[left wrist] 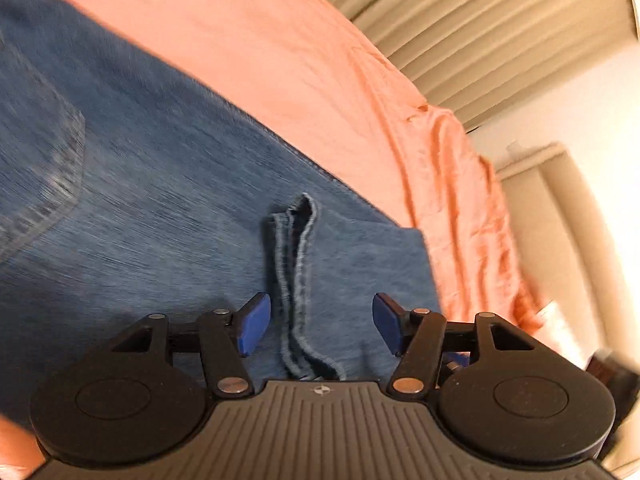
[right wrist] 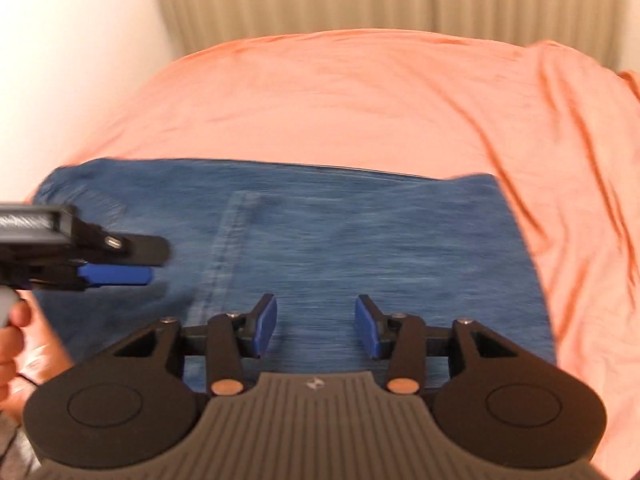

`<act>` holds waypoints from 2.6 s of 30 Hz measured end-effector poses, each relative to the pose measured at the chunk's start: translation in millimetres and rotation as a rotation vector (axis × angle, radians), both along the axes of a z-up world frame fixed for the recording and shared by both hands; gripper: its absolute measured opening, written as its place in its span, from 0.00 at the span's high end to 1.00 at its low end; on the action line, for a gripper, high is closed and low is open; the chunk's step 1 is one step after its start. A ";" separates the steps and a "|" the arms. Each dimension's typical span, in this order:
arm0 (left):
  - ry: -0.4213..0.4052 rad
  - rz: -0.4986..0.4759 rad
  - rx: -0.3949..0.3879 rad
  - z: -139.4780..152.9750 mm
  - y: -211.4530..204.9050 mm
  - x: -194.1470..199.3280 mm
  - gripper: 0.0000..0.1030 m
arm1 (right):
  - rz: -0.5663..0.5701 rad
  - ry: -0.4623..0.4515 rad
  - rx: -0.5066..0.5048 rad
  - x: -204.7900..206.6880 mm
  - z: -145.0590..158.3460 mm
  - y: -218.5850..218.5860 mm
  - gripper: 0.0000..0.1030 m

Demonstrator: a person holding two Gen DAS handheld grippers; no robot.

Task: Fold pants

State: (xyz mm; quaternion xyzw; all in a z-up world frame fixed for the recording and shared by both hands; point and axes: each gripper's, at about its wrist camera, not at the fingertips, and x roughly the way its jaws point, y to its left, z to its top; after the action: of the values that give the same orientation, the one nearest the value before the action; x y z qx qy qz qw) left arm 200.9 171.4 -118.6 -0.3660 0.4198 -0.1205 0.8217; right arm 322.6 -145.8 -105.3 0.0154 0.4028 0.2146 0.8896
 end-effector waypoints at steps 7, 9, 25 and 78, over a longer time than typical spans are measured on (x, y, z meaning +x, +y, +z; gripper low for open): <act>0.089 0.020 -0.152 -35.7 13.0 23.0 0.32 | -0.035 0.031 0.019 11.5 -19.1 -18.0 0.66; 0.120 0.009 -0.175 -46.6 12.6 29.7 0.33 | -0.022 0.027 0.021 10.1 -22.6 -23.3 0.66; -0.170 -0.150 0.144 -12.9 -33.0 38.3 0.85 | 0.028 -0.010 0.025 10.3 -37.4 -26.9 0.66; -0.177 0.008 0.482 17.8 -24.3 46.4 0.62 | -0.142 0.030 -0.148 102.0 -18.5 -54.0 0.90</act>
State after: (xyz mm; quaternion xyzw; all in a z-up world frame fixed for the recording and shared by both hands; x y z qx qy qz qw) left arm 247.3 147.2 -100.8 -0.1491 0.3613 -0.0454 0.9193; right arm 424.6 -199.8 -123.8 -0.0184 0.4289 0.1203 0.8951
